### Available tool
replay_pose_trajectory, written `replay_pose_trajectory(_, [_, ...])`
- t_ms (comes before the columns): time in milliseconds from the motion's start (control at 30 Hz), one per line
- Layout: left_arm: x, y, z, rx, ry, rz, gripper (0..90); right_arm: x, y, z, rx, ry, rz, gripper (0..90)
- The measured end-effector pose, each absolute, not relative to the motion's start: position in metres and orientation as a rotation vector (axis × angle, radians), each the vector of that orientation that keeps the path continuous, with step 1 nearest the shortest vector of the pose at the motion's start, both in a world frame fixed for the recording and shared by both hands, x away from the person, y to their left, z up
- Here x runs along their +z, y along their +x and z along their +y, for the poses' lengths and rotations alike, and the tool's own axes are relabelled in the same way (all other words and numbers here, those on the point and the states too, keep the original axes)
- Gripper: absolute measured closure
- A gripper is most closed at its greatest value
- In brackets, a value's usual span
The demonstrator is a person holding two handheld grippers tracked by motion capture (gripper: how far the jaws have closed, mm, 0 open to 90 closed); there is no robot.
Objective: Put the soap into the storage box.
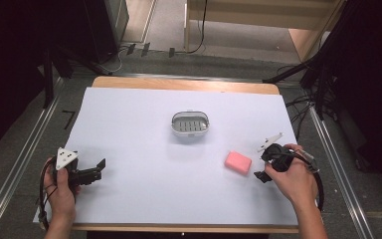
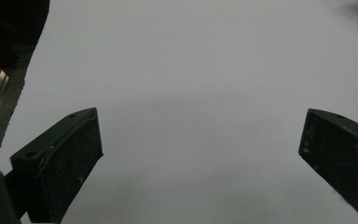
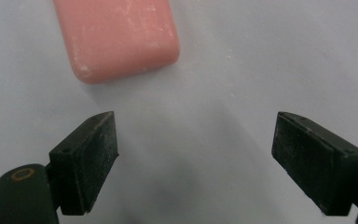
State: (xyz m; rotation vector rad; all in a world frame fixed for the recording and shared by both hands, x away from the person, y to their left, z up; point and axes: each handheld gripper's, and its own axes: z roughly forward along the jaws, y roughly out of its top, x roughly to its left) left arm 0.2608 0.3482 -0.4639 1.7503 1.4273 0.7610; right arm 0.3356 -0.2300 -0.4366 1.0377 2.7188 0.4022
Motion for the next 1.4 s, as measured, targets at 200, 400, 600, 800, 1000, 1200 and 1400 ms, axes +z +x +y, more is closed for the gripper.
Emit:
replay_pose_trajectory(200, [-0.464, 0.261, 0.348, 0.761, 1.750, 1.427, 0.0, -0.435, 0.341, -0.216, 0.380, 0.979, 2.764, 14.9])
replay_pose_trajectory(400, [-0.464, 0.261, 0.348, 0.760, 1.750, 1.427, 0.0, -0.433, 0.344, -0.200, 0.371, 0.935, 2.805, 14.8])
replay_pose_trajectory(600, [-0.464, 0.261, 0.349, 0.760, 1.751, 1.427, 0.0, -0.432, 0.349, -0.188, 0.359, 0.913, 2.831, 14.8])
replay_pose_trajectory(800, [-0.464, 0.261, 0.349, 0.760, 1.752, 1.429, 0.0, -0.434, 0.355, -0.177, 0.372, 0.906, 2.848, 15.9])
replay_pose_trajectory(1000, [-0.464, 0.261, 0.349, 0.760, 1.752, 1.428, 0.0, -0.437, 0.360, -0.170, 0.382, 0.886, 2.870, 19.9])
replay_pose_trajectory(1200, [-0.464, 0.261, 0.349, 0.757, 1.752, 1.427, 0.0, -0.438, 0.364, -0.165, 0.375, 0.875, 2.890, 24.0])
replay_pose_trajectory(1400, [-0.464, 0.261, 0.349, 0.755, 1.752, 1.428, 0.0, -0.440, 0.366, -0.163, 0.389, 0.858, 2.912, 30.9])
